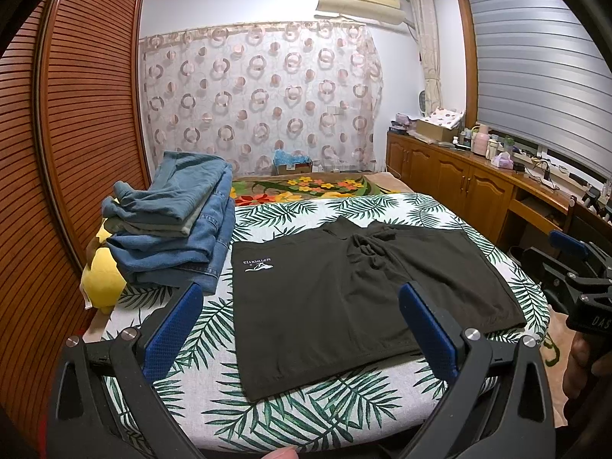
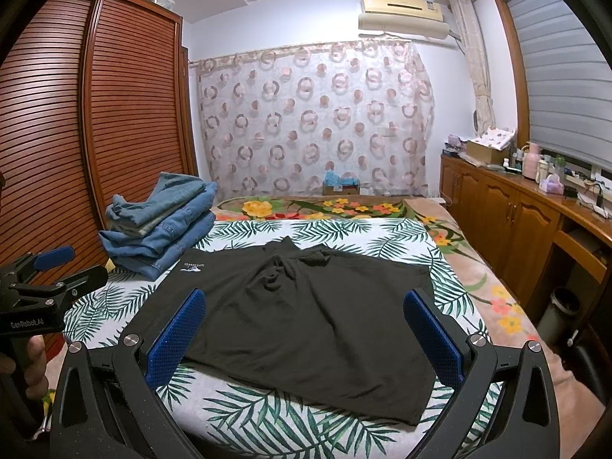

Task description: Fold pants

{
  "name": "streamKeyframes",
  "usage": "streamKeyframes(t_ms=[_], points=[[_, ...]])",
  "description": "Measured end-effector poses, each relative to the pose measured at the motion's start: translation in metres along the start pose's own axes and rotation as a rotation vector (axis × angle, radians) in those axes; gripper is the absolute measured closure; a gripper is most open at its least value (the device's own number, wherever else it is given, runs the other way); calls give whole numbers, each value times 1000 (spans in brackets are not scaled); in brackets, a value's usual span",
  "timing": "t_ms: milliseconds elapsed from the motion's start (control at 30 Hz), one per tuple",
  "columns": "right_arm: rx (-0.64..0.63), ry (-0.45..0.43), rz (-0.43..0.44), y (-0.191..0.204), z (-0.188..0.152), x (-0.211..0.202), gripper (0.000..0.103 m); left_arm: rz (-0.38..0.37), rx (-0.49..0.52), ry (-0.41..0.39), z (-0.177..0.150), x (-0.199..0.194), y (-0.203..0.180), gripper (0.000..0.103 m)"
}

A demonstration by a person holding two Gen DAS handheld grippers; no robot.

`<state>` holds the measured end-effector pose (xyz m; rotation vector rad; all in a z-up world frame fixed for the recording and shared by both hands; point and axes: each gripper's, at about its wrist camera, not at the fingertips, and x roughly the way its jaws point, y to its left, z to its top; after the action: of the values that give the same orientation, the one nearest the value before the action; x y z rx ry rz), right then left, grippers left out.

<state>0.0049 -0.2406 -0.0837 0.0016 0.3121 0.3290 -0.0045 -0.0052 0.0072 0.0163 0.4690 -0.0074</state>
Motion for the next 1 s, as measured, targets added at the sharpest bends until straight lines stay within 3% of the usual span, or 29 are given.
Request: streamKeyframes(t_ms=[567,1000], points=[[0,-1,-2,-1,-1,0,0,-1,0,12,-6,4,0,0],[-3,34,-5,-4,-3,8,0,-27,-18,73,-17,24,11,0]])
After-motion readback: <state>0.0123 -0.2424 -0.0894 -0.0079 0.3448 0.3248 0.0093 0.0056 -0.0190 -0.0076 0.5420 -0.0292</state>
